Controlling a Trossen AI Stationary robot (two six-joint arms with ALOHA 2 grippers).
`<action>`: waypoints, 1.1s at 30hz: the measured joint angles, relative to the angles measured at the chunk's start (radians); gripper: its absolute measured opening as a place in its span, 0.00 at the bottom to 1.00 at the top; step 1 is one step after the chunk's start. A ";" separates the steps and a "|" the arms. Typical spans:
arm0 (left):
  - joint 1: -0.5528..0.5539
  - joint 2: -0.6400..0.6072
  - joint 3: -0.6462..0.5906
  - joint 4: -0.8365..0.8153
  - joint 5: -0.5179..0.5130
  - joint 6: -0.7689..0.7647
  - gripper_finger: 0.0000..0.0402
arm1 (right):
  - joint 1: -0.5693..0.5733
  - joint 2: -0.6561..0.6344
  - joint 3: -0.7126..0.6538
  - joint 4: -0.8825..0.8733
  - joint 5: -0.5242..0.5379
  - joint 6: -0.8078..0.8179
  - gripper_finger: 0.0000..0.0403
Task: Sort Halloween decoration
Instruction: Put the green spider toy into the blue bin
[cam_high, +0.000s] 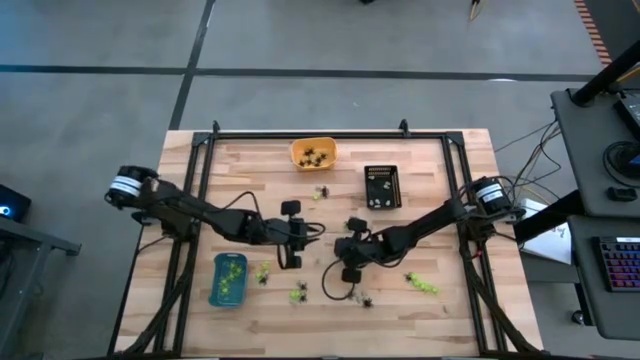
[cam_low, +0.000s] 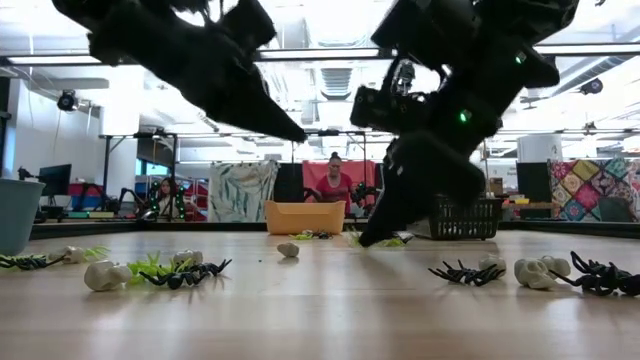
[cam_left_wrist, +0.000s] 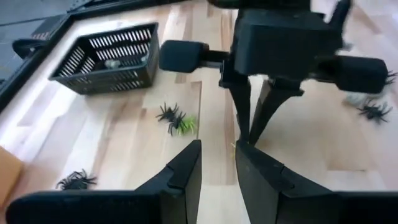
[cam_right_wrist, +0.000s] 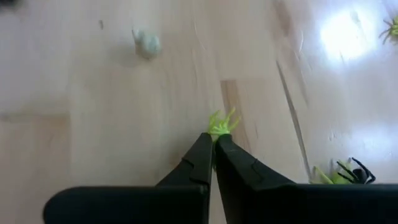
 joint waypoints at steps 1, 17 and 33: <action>-0.001 -0.028 -0.011 -0.014 0.000 0.001 0.20 | -0.002 -0.010 0.000 0.001 -0.002 0.008 0.02; -0.018 -0.499 -0.237 0.018 0.000 -0.096 0.20 | -0.100 -0.065 -0.045 0.343 -0.277 -0.016 0.02; -0.020 -0.625 -0.346 0.096 0.002 -0.140 0.20 | -0.173 -0.066 -0.098 0.864 -0.486 -0.050 0.02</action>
